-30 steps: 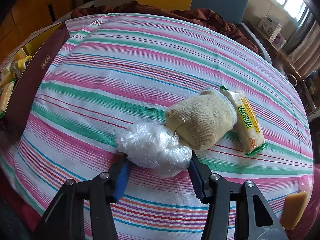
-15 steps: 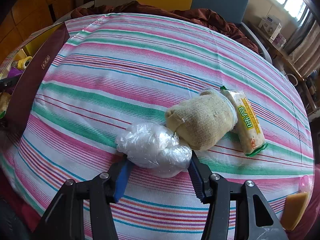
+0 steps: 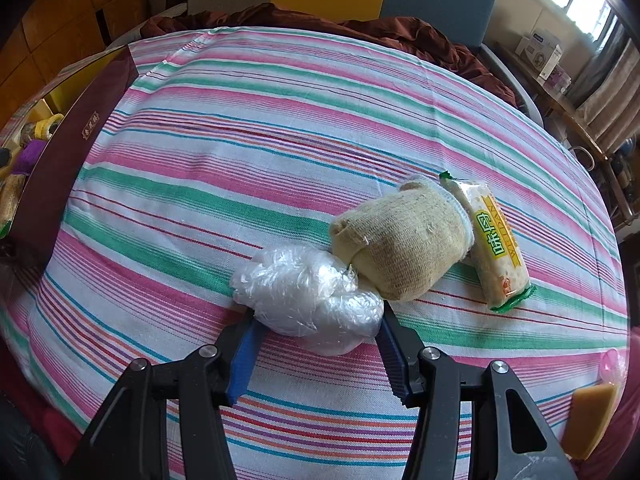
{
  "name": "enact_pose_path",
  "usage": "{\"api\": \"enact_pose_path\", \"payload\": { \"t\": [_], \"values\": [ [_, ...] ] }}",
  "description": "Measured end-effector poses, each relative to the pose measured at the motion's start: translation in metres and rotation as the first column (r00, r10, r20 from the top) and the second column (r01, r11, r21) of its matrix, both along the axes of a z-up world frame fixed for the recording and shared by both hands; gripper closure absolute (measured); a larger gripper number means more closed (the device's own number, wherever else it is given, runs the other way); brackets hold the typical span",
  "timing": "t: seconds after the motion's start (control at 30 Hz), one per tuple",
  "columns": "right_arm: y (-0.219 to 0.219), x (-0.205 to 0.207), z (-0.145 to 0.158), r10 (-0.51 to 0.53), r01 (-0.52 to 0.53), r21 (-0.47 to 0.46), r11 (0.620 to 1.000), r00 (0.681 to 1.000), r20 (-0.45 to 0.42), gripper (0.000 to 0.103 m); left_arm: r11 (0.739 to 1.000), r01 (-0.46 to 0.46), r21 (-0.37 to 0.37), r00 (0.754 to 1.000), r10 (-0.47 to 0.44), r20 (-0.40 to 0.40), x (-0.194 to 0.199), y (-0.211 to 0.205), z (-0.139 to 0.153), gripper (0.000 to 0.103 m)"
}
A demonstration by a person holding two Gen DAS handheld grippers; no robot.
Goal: Organize objects
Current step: 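Lower the purple packet into the gold tin and open the left gripper, then carry the plastic-wrapped bundle into the tin and open the right gripper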
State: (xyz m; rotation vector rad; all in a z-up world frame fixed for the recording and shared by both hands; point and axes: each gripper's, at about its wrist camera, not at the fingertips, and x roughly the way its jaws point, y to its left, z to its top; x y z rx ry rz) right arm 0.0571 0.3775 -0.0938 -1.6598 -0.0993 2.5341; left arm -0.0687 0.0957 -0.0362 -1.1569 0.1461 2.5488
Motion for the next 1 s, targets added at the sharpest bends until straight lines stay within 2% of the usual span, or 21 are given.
{"api": "enact_pose_path", "payload": {
  "t": [0.37, 0.57, 1.0],
  "values": [
    [-0.005, 0.001, 0.002, -0.013, 0.013, -0.006, 1.0, 1.0, 0.003, 0.05, 0.999, -0.012, 0.032, 1.0, 0.013, -0.015, 0.02, -0.017, 0.011, 0.064],
    [-0.027, 0.0, 0.006, 0.032, -0.032, -0.041, 0.999, 0.999, -0.004, 0.051, 0.999, -0.022, 0.047, 1.0, 0.022, -0.004, 0.026, -0.03, 0.008, 0.064],
    [-0.11, -0.012, 0.053, 0.137, -0.167, -0.189, 0.968, 0.977, -0.162, 0.051, 0.995, -0.068, 0.072, 0.998, 0.067, 0.02, 0.031, -0.06, -0.001, 0.064]
  ]
}}
